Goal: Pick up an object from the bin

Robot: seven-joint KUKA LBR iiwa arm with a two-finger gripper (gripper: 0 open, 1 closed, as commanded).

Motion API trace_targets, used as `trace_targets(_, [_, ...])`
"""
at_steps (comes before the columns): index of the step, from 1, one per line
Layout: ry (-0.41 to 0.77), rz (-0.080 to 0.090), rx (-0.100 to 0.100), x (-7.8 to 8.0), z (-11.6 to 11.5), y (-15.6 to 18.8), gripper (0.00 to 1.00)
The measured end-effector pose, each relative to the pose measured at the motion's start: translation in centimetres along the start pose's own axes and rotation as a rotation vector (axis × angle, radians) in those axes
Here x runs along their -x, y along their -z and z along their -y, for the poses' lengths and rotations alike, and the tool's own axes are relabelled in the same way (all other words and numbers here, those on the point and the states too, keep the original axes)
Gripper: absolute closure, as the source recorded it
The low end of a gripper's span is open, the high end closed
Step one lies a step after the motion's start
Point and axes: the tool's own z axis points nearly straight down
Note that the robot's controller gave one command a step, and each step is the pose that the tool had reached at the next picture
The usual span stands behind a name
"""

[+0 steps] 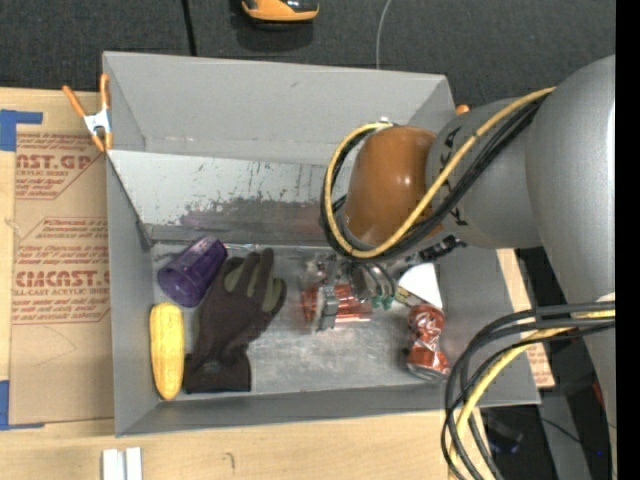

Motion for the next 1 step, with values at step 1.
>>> trace_targets(1, [-0.012, 0.002, -0.001, 0.29, -0.68, 16.0, 1.0])
